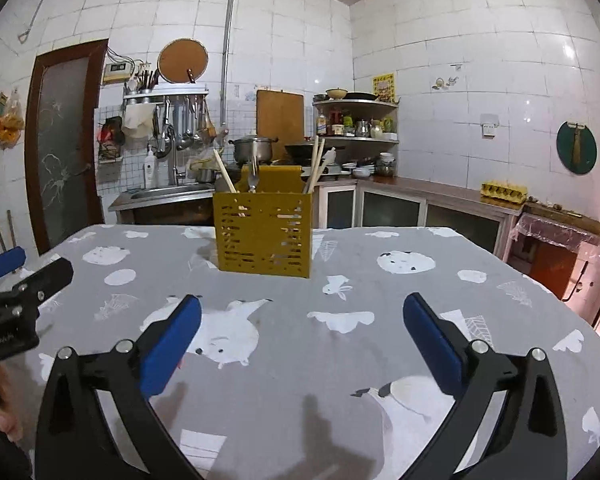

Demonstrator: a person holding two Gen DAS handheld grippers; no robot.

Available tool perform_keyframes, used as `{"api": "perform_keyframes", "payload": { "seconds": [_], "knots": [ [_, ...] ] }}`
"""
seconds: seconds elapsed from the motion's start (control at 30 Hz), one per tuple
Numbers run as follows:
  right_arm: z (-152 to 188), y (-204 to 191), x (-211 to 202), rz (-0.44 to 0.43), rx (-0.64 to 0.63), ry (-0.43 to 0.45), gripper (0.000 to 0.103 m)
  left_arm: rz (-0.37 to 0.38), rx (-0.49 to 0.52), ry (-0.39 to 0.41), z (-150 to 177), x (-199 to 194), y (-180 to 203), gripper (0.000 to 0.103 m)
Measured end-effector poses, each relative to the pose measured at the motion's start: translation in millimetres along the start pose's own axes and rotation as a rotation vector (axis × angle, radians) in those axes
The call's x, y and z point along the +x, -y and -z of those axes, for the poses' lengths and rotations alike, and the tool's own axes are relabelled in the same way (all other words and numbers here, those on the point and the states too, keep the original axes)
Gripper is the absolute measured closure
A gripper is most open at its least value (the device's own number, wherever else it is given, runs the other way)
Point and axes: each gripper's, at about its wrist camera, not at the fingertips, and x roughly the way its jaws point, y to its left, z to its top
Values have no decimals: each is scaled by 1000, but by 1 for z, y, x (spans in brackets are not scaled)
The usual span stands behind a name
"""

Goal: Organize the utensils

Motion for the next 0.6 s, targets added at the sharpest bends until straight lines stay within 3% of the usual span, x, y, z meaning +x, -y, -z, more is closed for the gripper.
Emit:
{"api": "perform_keyframes", "payload": {
  "seconds": [0.6],
  "knots": [
    [0,4,-3,-5,19,15,4,21,-5,29,7,-5,-2,5]
  ]
}}
